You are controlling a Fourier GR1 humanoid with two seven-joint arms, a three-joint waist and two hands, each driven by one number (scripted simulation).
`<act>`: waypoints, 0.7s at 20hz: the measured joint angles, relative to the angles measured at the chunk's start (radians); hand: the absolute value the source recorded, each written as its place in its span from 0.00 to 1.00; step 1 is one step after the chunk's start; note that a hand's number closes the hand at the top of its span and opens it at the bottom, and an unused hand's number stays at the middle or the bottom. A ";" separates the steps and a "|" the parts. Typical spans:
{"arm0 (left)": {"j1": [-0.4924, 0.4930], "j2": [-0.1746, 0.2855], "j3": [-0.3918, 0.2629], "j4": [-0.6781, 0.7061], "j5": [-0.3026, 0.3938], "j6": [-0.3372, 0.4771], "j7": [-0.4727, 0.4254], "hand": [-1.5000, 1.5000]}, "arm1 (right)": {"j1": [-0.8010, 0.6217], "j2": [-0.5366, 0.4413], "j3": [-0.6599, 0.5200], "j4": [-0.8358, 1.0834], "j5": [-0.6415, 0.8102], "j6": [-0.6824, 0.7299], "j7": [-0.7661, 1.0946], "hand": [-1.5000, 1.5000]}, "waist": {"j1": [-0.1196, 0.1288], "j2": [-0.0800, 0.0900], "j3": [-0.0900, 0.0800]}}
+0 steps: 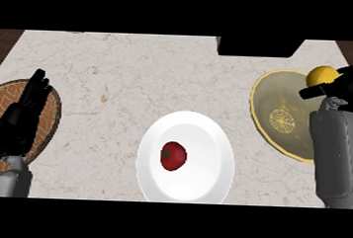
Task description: Pick the lemon from the plate and place it in the bowl
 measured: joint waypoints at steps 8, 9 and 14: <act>0.000 -0.020 -0.024 -0.039 -0.019 0.015 0.036 0.50 | 0.088 0.020 -0.062 -0.075 -0.198 -0.092 -0.139 0.00 | -0.001 -0.001 0.001; 0.000 -0.019 -0.020 -0.030 -0.018 0.013 0.030 0.50 | 0.090 0.027 -0.076 -0.097 -0.222 -0.136 -0.161 0.00 | -0.003 -0.001 0.001; 0.009 -0.010 -0.007 -0.043 -0.009 0.010 0.041 0.50 | 0.137 0.072 -0.142 -0.265 -0.355 -0.342 -0.277 0.00 | -0.015 -0.007 0.002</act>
